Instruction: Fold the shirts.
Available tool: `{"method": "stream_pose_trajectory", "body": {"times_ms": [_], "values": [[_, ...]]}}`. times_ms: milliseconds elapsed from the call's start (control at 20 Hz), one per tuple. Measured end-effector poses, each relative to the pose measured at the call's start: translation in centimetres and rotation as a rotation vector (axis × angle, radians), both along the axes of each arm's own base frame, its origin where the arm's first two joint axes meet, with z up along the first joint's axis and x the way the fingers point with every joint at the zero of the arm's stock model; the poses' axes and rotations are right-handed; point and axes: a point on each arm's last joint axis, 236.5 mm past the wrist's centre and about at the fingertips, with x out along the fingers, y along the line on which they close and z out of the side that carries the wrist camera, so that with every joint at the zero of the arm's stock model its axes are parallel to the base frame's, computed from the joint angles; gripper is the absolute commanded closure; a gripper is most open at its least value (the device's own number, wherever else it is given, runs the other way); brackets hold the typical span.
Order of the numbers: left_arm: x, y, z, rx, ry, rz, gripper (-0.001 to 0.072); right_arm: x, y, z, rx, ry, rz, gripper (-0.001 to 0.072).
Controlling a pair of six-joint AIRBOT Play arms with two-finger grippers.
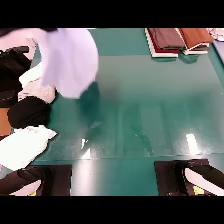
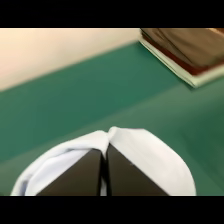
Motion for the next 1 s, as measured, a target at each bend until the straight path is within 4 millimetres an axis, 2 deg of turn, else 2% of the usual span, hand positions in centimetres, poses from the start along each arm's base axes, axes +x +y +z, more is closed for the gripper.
{"method": "stream_pose_trajectory", "body": {"times_ms": [100,150,200,250,350,400,450,550,650,750,850,1000], "values": [[-2.0,-3.8,-3.2,0.027,0.083,-0.099,0.0681,-0.2,-0.5,0.2,-0.003,0.003,-0.007,0.0697],[-3.1,-6.1,-5.2,0.036,0.136,-0.156,0.0517,-0.3,-0.5,0.2,-0.005,0.008,-0.007,0.0697],[-4.4,-8.4,-7.2,0.043,0.186,-0.216,0.0148,-0.4,-0.6,0.1,-0.009,0.015,-0.006,0.0697],[-5.4,-10.5,-8.6,0.038,0.221,-0.265,0.0087,-0.5,-0.6,0.0,-0.012,0.021,-0.003,0.0697],[-6.9,-13.6,-10.9,0.033,0.274,-0.336,0.0086,-0.7,-0.6,-0.2,-0.017,0.031,-0.001,0.0697],[-6.8,-14.1,-11.0,0.021,0.27,-0.34,0.0086,-0.8,-0.6,-0.3,-0.019,0.036,0.002,0.0697],[-6.0,-13.7,-11.1,0.021,0.261,-0.322,0.0086,-0.8,-0.6,-0.4,-0.021,0.041,0.005,0.0697],[-2.9,-11.0,-11.7,0.018,0.265,-0.227,0.0087,-1.0,-0.4,-0.7,-0.027,0.052,0.013,0.0697],[1.6,-5.8,-13.7,0.002,0.313,-0.068,0.0086,-1.2,-0.2,-0.9,-0.031,0.06,0.021,0.0697],[5.3,0.2,-17.7,-0.036,0.429,0.094,0.0086,-1.3,-0.1,-1.1,-0.036,0.068,0.028,0.0697],[7.0,4.9,-23.1,-0.058,0.574,0.207,0.0086,-1.4,0.0,-1.4,-0.041,0.078,0.035,0.0697],[7.1,8.2,-31.5,-0.082,0.792,0.291,0.0086,-1.6,0.1,-1.7,-0.049,0.092,0.043,0.0697]]}}
